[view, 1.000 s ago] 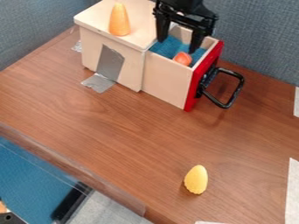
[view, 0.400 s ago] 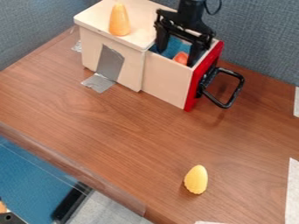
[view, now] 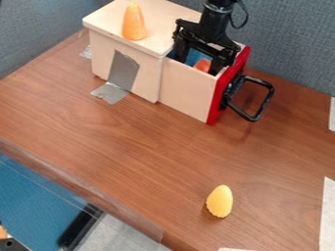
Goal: Take the toy out and put it on top of the drawer
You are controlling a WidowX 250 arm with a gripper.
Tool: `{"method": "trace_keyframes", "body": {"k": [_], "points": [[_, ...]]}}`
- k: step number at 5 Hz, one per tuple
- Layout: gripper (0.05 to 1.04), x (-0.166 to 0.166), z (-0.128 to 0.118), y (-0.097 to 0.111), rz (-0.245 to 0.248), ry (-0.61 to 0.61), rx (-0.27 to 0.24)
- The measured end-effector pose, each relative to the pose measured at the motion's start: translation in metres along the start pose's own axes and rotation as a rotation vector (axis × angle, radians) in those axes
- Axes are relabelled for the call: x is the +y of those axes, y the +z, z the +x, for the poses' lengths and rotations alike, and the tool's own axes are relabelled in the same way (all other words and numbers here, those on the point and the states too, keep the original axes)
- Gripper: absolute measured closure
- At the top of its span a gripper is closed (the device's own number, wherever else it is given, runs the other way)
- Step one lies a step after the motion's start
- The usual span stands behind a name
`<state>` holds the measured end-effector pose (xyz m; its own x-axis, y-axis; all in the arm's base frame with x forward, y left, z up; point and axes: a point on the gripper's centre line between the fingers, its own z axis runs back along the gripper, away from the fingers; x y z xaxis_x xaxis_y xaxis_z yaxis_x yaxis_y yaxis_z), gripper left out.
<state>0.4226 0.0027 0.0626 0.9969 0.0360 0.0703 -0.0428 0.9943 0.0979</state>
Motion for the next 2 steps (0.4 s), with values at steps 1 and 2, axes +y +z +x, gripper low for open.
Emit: {"method": "trace_keyframes", "body": {"k": [1,2], "points": [[0.084,-0.0014,-0.0014,-0.0051,0.015,0.007,0.013],[0.084,-0.0041,-0.0033,-0.0070,0.032,-0.001,0.024]]}}
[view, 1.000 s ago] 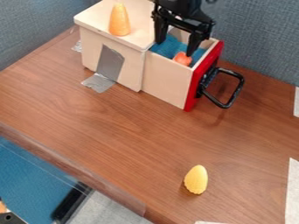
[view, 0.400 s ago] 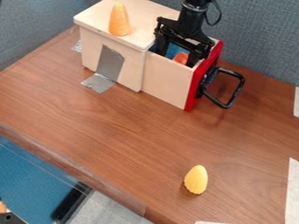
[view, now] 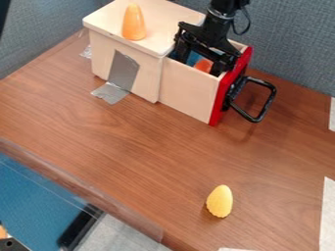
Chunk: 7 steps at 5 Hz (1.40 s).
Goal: Take the toy out and put it on top of the drawer
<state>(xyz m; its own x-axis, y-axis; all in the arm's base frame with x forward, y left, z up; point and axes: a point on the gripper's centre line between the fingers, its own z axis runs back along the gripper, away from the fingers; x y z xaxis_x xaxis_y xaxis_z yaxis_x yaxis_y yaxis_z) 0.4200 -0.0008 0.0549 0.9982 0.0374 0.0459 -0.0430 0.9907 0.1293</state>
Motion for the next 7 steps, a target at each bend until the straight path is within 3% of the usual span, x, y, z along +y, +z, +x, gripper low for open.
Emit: {"method": "trace_keyframes", "body": {"k": [1,2,3,5,6,7], "points": [[0.126,-0.001,0.000,-0.001,-0.001,0.004,-0.002],[0.417,-0.006,-0.001,-0.002,-0.003,0.007,-0.001],[0.536,-0.005,-0.001,-0.002,0.003,0.012,-0.005],[0.536,-0.007,-0.001,0.001,0.006,0.014,-0.010],[0.536,-0.010,-0.001,0.012,-0.012,0.013,-0.014],[0.536,-0.016,0.009,0.056,-0.052,0.030,-0.099]]}}
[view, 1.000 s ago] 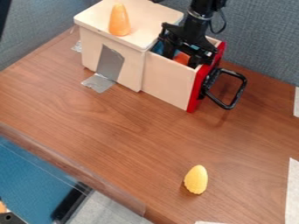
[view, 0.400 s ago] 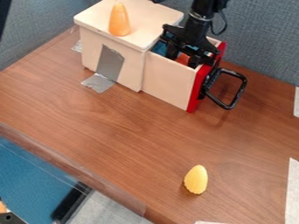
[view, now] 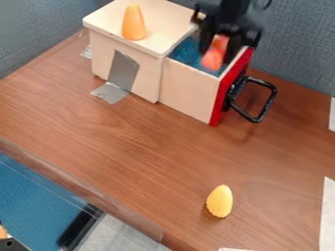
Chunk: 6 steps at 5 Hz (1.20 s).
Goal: Take the toy out and put it on top of the drawer
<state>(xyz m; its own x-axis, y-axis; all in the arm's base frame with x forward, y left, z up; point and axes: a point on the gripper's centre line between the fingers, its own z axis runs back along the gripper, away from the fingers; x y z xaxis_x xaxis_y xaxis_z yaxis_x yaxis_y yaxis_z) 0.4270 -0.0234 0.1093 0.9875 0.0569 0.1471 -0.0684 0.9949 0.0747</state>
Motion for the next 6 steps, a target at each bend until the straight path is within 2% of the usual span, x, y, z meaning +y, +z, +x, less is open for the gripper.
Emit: {"method": "trace_keyframes", "body": {"k": [1,3,5,6], "points": [[0.536,-0.001,0.011,0.026,-0.040,0.017,-0.029],[0.536,0.036,0.029,0.051,-0.080,0.120,-0.087],[0.536,0.082,0.032,0.040,-0.064,0.218,-0.048],[0.536,0.097,0.027,0.030,-0.062,0.247,-0.007]]}}
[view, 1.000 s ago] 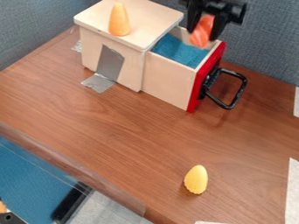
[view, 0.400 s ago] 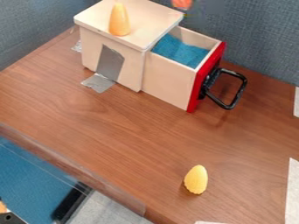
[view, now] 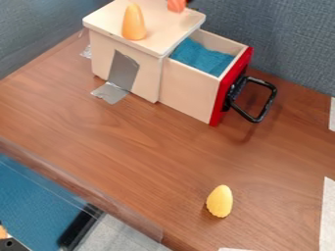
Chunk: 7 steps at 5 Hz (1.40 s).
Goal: Take the toy out and put it on top of the drawer
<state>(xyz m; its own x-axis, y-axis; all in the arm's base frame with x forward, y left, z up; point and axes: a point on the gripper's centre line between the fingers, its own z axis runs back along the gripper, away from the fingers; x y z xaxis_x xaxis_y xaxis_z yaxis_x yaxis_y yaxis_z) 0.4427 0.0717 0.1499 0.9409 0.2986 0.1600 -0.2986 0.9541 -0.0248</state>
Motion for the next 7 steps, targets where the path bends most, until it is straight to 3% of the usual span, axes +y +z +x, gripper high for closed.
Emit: {"method": "trace_keyframes", "body": {"k": [2,3,4,5,7], "points": [[0.536,0.008,-0.007,-0.019,0.010,0.010,0.081],[0.469,0.015,-0.009,-0.024,0.016,0.028,0.106],[0.279,0.017,-0.013,-0.033,0.021,0.028,0.146],[0.079,0.018,-0.007,-0.026,0.025,0.033,0.119],[0.084,0.006,0.007,-0.002,0.033,-0.046,0.039]]}}
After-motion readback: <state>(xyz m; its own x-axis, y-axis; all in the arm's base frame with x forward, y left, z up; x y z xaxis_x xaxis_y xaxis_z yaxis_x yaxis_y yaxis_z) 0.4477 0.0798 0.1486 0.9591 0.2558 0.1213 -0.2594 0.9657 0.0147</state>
